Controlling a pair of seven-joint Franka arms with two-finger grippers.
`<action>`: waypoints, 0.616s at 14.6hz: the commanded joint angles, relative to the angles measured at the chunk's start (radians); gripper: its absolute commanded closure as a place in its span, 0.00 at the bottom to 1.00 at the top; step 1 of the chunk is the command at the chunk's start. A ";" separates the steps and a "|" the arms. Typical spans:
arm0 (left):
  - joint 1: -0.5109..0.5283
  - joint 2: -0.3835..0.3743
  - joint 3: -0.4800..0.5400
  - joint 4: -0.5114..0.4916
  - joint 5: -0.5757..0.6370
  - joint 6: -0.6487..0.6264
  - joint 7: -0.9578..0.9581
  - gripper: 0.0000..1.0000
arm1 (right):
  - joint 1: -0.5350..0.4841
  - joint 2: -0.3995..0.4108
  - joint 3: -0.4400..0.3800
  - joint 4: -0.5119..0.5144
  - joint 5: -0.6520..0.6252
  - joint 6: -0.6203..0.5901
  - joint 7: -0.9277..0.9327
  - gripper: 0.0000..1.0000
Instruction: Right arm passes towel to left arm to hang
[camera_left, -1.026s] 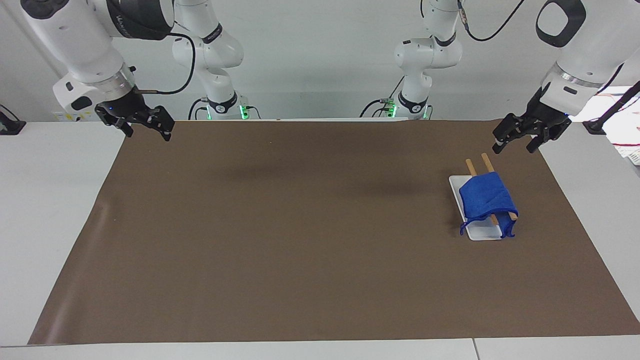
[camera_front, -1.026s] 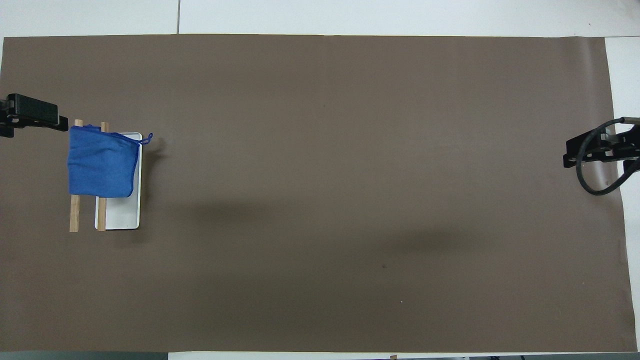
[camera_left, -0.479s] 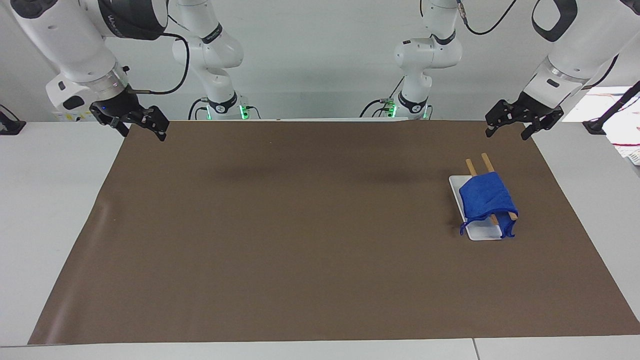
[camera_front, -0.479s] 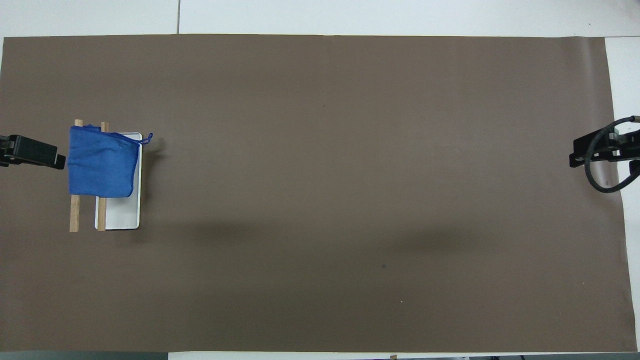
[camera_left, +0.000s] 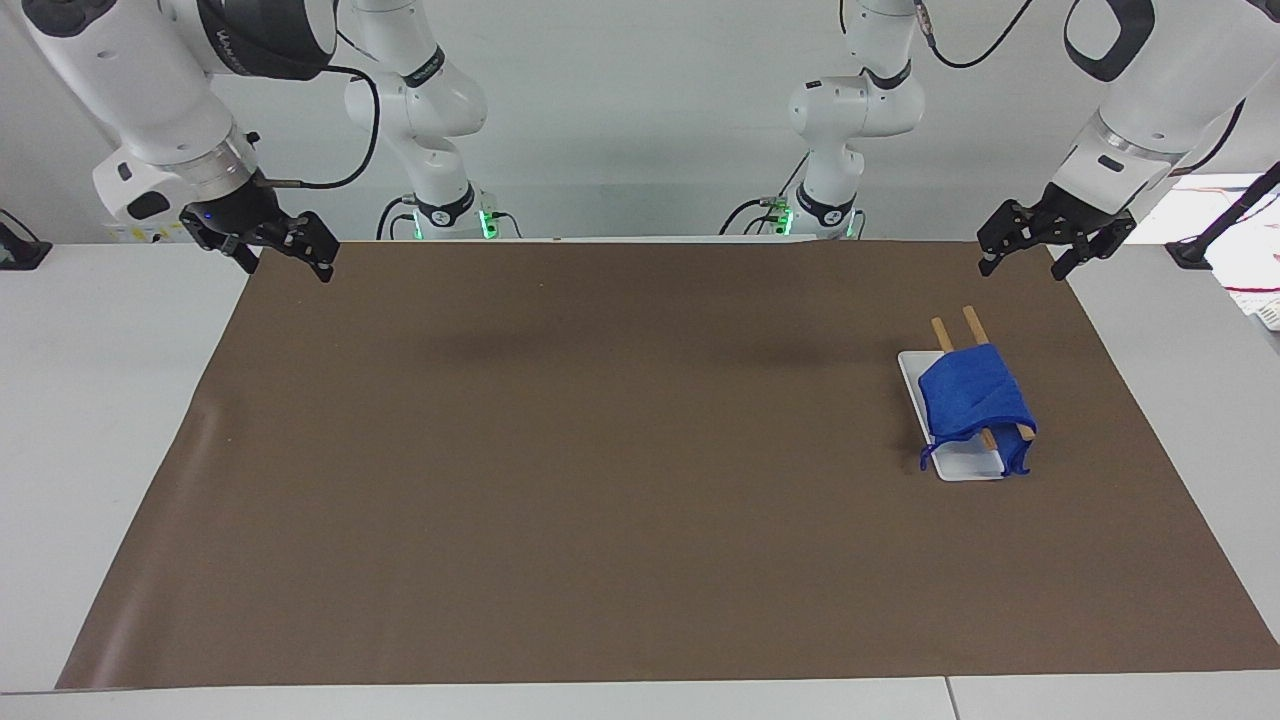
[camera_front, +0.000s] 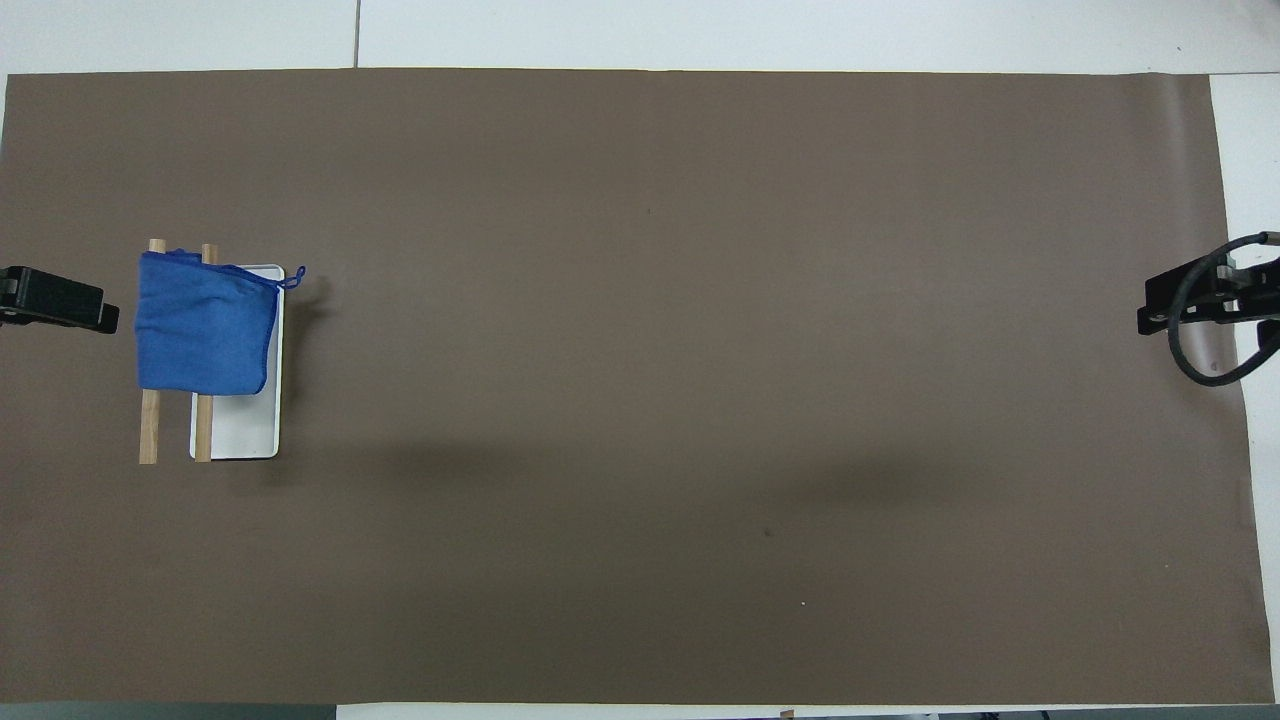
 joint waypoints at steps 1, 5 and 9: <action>-0.005 -0.011 0.002 -0.002 0.019 0.011 0.008 0.00 | -0.011 -0.019 0.005 -0.018 0.020 0.012 -0.021 0.00; -0.005 -0.013 0.002 -0.003 0.021 0.012 -0.025 0.00 | -0.011 -0.019 0.005 -0.019 0.020 0.011 -0.022 0.00; -0.006 -0.016 0.002 -0.008 0.021 0.015 -0.024 0.00 | -0.011 -0.019 0.005 -0.019 0.020 0.011 -0.022 0.00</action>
